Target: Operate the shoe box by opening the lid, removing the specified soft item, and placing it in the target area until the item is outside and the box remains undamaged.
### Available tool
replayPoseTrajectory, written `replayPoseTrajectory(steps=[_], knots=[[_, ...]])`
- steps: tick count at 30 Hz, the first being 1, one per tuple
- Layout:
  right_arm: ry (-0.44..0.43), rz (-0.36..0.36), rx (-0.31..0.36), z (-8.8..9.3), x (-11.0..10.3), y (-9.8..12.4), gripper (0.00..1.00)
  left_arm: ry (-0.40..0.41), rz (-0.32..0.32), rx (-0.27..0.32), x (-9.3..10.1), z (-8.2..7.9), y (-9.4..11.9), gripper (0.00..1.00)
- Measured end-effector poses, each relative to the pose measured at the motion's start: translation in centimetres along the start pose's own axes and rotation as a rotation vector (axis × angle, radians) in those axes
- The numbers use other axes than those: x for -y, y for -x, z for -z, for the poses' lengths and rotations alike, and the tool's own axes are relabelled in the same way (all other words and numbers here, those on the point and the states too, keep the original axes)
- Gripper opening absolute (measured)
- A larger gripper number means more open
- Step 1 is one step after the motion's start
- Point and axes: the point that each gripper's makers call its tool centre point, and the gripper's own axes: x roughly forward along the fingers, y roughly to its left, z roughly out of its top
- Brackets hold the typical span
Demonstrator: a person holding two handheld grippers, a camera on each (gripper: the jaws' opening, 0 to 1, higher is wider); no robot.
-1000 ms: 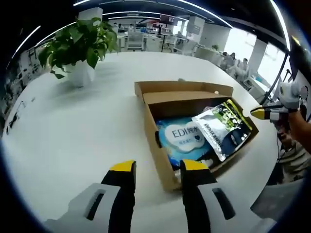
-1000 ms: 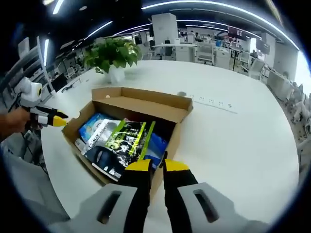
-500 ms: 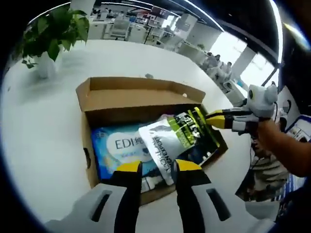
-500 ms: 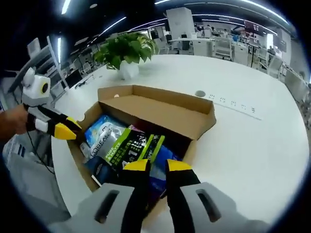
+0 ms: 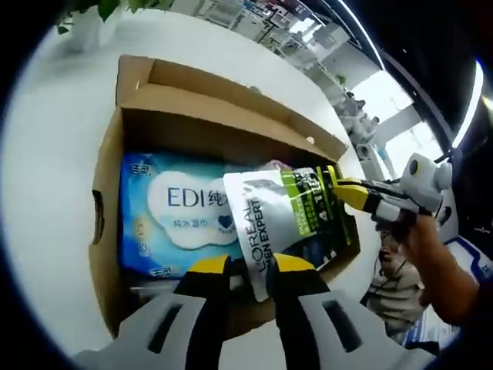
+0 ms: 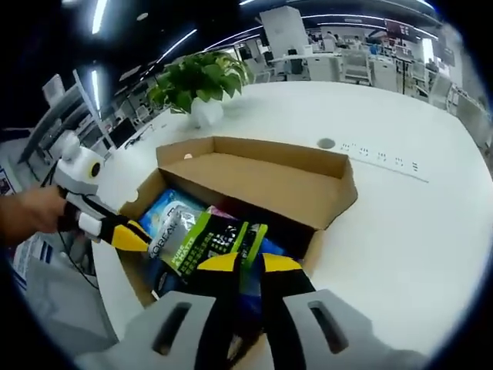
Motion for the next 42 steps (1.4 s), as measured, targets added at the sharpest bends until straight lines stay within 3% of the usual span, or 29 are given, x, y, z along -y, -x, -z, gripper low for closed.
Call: replayPoseTrajectory(steps=[11, 14, 19, 42], knots=[[-0.003, -0.004, 0.003, 0.0, -0.1, -0.1, 0.05, -0.014, 0.024, -0.018, 0.6, 0.6, -0.5, 0.06], [-0.002, 0.0, 0.001, 0.0, 0.0, -0.1, 0.04, -0.064, 0.047, -0.021, 1.1, 0.6, -0.6, 0.01], [0.009, 0.008, -0.005, 0.2, -0.1, -0.2, 0.0, -0.096, 0.046, -0.025, 1.2, 0.3, -0.4, 0.0], [-0.017, 0.004, 0.02, -0.7, -0.2, 1.1, 0.0, -0.125, 0.04, 0.026, 2.5, -1.0, 1.2, 0.0]])
